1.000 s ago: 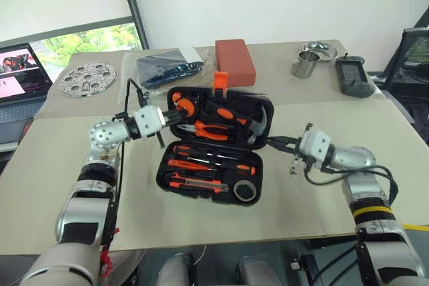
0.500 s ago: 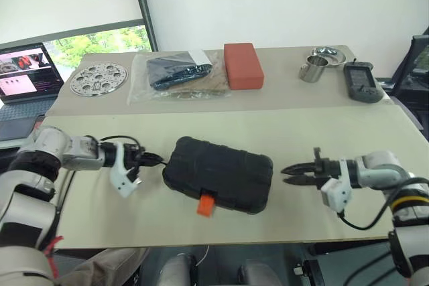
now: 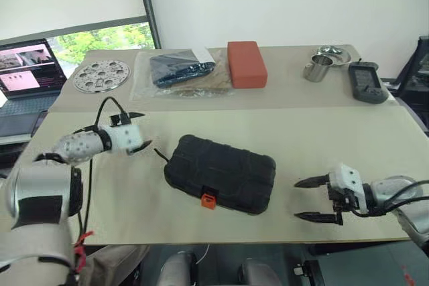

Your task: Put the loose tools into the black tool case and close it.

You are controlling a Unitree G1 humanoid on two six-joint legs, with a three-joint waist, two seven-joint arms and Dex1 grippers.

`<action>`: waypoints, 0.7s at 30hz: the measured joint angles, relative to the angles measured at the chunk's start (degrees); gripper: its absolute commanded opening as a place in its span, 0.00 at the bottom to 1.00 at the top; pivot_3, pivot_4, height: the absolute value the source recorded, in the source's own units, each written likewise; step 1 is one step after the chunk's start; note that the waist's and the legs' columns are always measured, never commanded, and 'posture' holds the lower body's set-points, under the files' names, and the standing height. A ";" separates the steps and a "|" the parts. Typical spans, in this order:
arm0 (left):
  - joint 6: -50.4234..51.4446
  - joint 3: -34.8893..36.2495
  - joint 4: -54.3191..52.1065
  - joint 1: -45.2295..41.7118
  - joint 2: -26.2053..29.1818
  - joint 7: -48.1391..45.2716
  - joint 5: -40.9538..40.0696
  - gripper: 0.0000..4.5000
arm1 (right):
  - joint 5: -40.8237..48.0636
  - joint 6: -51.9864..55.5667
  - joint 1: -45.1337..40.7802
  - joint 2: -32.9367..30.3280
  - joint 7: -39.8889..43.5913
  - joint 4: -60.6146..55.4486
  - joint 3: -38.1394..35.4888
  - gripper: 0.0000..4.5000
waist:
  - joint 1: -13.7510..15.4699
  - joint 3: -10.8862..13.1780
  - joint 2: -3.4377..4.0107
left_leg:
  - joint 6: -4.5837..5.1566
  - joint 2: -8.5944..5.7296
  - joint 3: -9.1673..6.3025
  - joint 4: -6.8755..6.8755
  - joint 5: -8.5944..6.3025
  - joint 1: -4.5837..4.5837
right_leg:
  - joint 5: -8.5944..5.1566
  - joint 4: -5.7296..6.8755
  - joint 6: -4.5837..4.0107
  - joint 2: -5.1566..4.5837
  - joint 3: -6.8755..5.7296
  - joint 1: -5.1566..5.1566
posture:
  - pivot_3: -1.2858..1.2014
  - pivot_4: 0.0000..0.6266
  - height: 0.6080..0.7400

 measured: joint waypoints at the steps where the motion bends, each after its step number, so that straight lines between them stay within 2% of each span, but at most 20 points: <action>1: 5.30 1.98 -1.45 1.37 -0.51 -8.84 -3.46 0.98 | 0.60 3.71 0.99 -1.31 -0.32 -3.16 -0.19 1.00 | -0.40 -0.07 0.09 | -0.02 0.15 -0.07 -0.05 0.00 0.09 | -0.02 0.10 -0.03 0.07 0.00 -0.06 | 0.52 0.24 1.00; 4: 13.45 2.08 -10.03 6.18 -0.59 -22.98 -8.91 0.98 | 0.84 12.76 2.43 -3.13 -1.84 -9.43 -0.65 1.00 | -1.48 -0.12 0.11 | -0.20 0.67 -0.10 -0.05 0.11 0.21 | -0.02 0.10 -0.03 0.51 0.02 -0.04 | 0.52 0.24 1.00; 7: 19.87 -0.49 -18.51 9.44 -1.41 -33.71 -12.18 0.98 | 0.73 19.34 0.52 -1.87 -2.95 -14.47 -0.70 1.00 | -1.71 -0.20 0.13 | -0.24 0.93 -0.09 0.03 0.12 0.24 | -0.02 0.11 -0.03 0.90 0.11 -0.03 | 0.52 0.24 1.00; 8: 21.06 -1.18 -20.54 10.22 -1.86 -35.58 -13.27 1.00 | 0.47 20.67 -0.39 -1.04 -3.42 -15.18 -0.62 0.89 | -1.68 -0.21 0.13 | -0.24 0.93 -0.08 0.03 0.12 0.24 | -0.02 0.12 -0.03 0.92 0.12 -0.03 | 0.52 0.24 1.00; 9: 22.19 -4.06 -24.32 11.47 -2.38 -37.88 -15.54 1.00 | -0.12 23.04 -2.24 0.74 -4.54 -16.05 -0.20 0.87 | -1.57 -0.25 0.11 | -0.23 0.95 -0.08 0.06 0.12 0.23 | -0.02 0.14 -0.03 0.91 0.12 -0.04 | 0.52 0.24 1.00; 10: 23.25 -7.22 -28.04 12.70 -2.78 -39.13 -17.84 1.00 | -0.54 24.53 -3.66 2.26 -5.25 -16.80 0.26 0.80 | -1.47 -0.31 0.15 | -0.21 0.95 -0.08 0.08 0.10 0.24 | -0.02 0.16 -0.04 0.89 0.19 -0.02 | 0.52 0.24 1.00; 13: 34.56 -23.40 -51.42 22.39 2.03 -39.88 -33.60 1.00 | -2.54 27.85 -5.74 6.16 -6.80 -18.02 2.55 0.56 | -1.32 -0.40 0.23 | -0.09 0.97 -0.10 0.07 -0.06 0.27 | -0.02 0.05 -0.04 0.84 0.46 0.18 | 0.52 0.24 1.00; 15: 40.76 -28.15 -60.27 25.75 3.74 -40.25 -40.60 1.00 | -2.87 31.48 -7.35 10.59 -8.95 -17.20 2.96 0.43 | -1.05 -0.42 0.21 | -0.01 0.93 -0.05 0.15 -0.11 0.31 | -0.02 0.00 -0.04 0.82 0.58 0.27 | 0.52 0.24 1.00; 18: 46.40 -29.98 -64.11 26.43 3.12 -39.73 -43.66 1.00 | -3.04 36.28 -9.03 14.44 -9.87 -15.81 3.07 0.19 | -0.24 -0.41 0.04 | 0.06 0.87 -0.01 0.38 -0.14 0.20 | -0.02 0.00 -0.04 0.94 0.85 0.20 | 0.52 0.24 1.00; 21: 50.50 -28.63 -65.02 26.62 0.61 -40.00 -44.73 1.00 | -2.35 40.44 -12.08 21.43 -15.79 -10.96 0.14 0.01 | -0.18 -0.41 -0.23 | 0.07 0.87 -0.02 0.39 -0.14 0.21 | 0.16 0.01 -0.18 1.04 0.90 0.17 | 0.52 0.24 1.00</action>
